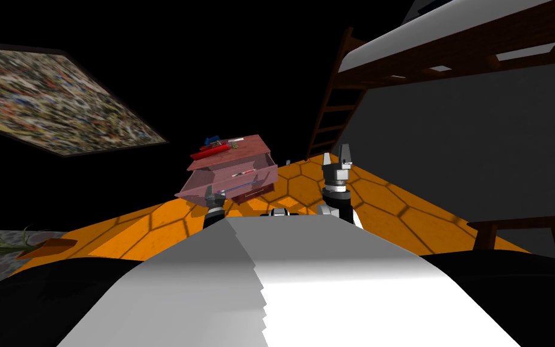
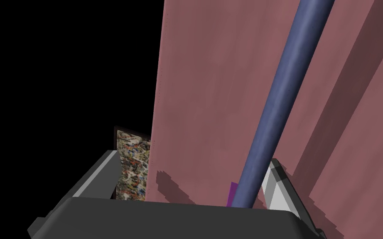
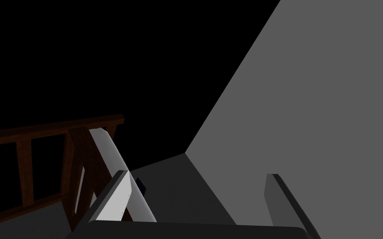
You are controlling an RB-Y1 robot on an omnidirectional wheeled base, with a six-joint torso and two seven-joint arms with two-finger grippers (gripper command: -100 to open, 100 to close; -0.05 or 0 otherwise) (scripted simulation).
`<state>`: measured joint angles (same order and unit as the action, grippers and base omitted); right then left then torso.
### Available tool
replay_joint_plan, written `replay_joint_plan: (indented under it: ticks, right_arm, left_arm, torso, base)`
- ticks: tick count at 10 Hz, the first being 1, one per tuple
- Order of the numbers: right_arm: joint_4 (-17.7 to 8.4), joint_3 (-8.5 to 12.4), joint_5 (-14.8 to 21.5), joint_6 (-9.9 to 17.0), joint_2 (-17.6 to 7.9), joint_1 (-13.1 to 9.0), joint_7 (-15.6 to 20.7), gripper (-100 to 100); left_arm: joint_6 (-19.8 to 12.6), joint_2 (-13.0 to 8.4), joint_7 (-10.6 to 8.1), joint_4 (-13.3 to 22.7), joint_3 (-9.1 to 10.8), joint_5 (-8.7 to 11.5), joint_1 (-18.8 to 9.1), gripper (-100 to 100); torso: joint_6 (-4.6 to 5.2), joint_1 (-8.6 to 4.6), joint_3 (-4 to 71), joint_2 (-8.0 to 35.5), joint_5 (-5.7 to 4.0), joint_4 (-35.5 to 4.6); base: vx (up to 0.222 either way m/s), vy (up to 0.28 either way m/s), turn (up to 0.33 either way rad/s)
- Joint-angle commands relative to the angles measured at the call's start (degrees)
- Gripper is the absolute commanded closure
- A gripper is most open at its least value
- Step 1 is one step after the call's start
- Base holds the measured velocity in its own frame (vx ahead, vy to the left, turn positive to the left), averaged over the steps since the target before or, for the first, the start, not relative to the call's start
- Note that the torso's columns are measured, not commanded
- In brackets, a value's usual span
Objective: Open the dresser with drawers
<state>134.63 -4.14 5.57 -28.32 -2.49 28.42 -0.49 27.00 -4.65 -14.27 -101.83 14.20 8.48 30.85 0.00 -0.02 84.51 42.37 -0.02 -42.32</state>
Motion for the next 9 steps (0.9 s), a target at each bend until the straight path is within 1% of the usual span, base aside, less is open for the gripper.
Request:
replay_joint_plan:
  ticks: [1, 2, 3, 4, 9]
  right_arm:
    - [0.0, 0.0, 0.0, 0.0, 0.0, 0.0, 0.0, 0]
    - [0.0, 0.0, 0.0, 0.0, 0.0, 0.0, 0.0, 0]
    - [0.0, 0.0, 0.0, 0.0, 0.0, 0.0, 0.0, 0]
    - [0.0, 0.0, 0.0, 0.0, 0.0, 0.0, 0.0, 0]
    - [0.0, 0.0, 0.0, 0.0, 0.0, 0.0, 0.0, 0]
  left_arm:
    - [-2.79, -0.45, -0.69, -3.74, 0.58, 0.46, 1.32, -100]
    - [-3.77, -0.68, -0.99, -5.18, 0.8, 0.66, 1.93, -100]
    - [-3.65, -0.46, -0.74, -4.17, 0.57, 0.53, 1.78, -100]
    - [-4.0, -0.47, -0.8, -4.25, 0.59, 0.55, 1.88, 0]
    - [-4.29, -0.4, -0.76, -3.88, 0.5, 0.52, 2.08, 0]
  torso:
    - [0.0, -0.02, -0.02, 0.05, -0.02, -0.03]
    - [-0.01, -0.14, -0.03, 0.13, -0.14, -0.12]
    - [-0.04, -0.25, -0.04, 0.2, -0.29, -0.22]
    - [-0.01, -0.24, -0.06, 0.18, -0.22, -0.16]
    - [0.0, -0.03, 0.05, -0.06, -0.04, 0.0]
  base:
    - [0.006, -0.019, -0.011]
    - [0.005, -0.02, -0.016]
    - [0.006, -0.005, 0.0]
    - [0.0, 0.0, 0.0]
    - [0.0, 0.0, 0.0]
